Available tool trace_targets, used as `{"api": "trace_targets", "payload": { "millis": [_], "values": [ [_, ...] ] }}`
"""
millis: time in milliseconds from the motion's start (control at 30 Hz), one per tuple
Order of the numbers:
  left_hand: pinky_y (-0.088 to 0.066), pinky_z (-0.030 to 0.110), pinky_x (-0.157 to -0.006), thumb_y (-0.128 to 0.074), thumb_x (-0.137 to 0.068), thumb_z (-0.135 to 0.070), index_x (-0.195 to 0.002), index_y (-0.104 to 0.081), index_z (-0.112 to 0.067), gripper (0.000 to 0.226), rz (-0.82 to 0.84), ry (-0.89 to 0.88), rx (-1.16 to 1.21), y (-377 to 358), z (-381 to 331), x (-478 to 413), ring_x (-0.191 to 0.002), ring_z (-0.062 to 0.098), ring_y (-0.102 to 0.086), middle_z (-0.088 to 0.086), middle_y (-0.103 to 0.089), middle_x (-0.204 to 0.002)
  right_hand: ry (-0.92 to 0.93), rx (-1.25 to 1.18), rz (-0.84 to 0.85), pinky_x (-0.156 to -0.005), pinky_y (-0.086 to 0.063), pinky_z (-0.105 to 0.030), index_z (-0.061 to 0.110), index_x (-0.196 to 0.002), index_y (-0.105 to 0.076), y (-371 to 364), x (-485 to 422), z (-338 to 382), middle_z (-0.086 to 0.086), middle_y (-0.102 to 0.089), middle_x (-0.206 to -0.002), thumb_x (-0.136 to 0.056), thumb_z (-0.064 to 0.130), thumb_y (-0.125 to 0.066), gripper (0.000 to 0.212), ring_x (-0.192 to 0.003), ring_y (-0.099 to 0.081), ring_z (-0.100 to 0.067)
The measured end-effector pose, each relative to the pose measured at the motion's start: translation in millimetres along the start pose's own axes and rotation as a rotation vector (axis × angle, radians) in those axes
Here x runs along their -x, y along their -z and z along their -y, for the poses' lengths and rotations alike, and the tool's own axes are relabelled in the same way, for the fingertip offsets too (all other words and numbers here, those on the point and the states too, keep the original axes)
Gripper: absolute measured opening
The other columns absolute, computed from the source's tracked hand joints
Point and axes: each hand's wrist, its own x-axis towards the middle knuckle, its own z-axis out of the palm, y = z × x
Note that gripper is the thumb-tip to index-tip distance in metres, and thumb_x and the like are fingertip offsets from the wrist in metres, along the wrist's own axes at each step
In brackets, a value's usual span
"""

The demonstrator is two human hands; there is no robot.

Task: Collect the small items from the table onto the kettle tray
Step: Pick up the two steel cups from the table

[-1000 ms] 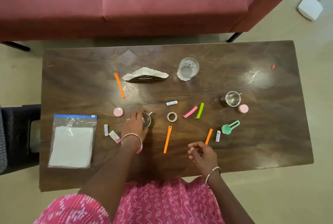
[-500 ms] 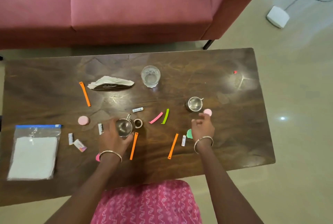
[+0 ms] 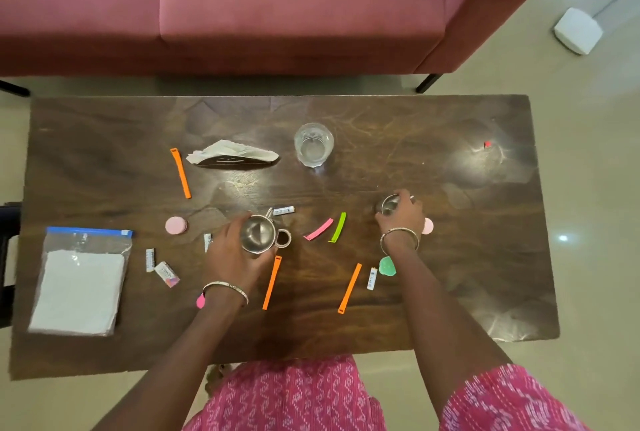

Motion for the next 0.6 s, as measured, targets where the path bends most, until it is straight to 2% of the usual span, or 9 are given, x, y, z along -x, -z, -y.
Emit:
{"api": "trace_targets", "payload": {
  "millis": [200, 367, 500, 600],
  "values": [
    [-0.051, 0.038, -0.085, -0.091, -0.055, -0.037, -0.121, -0.059, -0.021, 0.075, -0.045, 0.020, 0.055, 26, 10, 19, -0.101, 0.024, -0.064, 0.002, -0.066, -0.111, 0.247, -0.104, -0.016, -0.091, -0.048, -0.038, 0.024, -0.130, -0.056, 2, 79, 18, -0.012, -0.056, -0.117, -0.072, 0.019, -0.077, 0.061, -0.104, -0.057, -0.034],
    [-0.051, 0.038, -0.087, -0.091, -0.055, -0.039, -0.125, -0.058, -0.026, 0.079, -0.092, 0.068, 0.101, 63, 26, 47, -0.103, 0.023, -0.064, 0.002, -0.066, -0.114, 0.409, -0.192, 0.064, -0.100, -0.043, -0.039, 0.016, -0.136, -0.048, -11, 170, 37, -0.009, -0.057, -0.128, -0.068, 0.013, -0.081, 0.075, -0.117, -0.053, -0.031],
    [-0.052, 0.036, -0.079, -0.091, -0.052, -0.042, -0.124, -0.061, -0.025, 0.079, -0.133, 0.108, 0.084, 103, 50, 72, -0.092, 0.026, -0.066, 0.004, -0.068, -0.104, 0.505, -0.202, 0.115, -0.095, -0.045, -0.036, 0.012, -0.131, -0.048, -26, 238, 57, -0.009, -0.059, -0.124, -0.066, 0.015, -0.083, 0.074, -0.112, -0.056, -0.032],
    [-0.053, 0.039, -0.081, -0.088, -0.055, -0.045, -0.126, -0.059, -0.029, 0.079, -0.174, 0.163, 0.113, 137, 76, 93, -0.093, 0.028, -0.064, 0.005, -0.066, -0.107, 0.611, -0.179, 0.146, -0.096, -0.045, -0.033, 0.013, -0.129, -0.048, -37, 288, 77, -0.005, -0.059, -0.123, -0.067, 0.021, -0.083, 0.071, -0.111, -0.056, -0.027]
  ]
}}
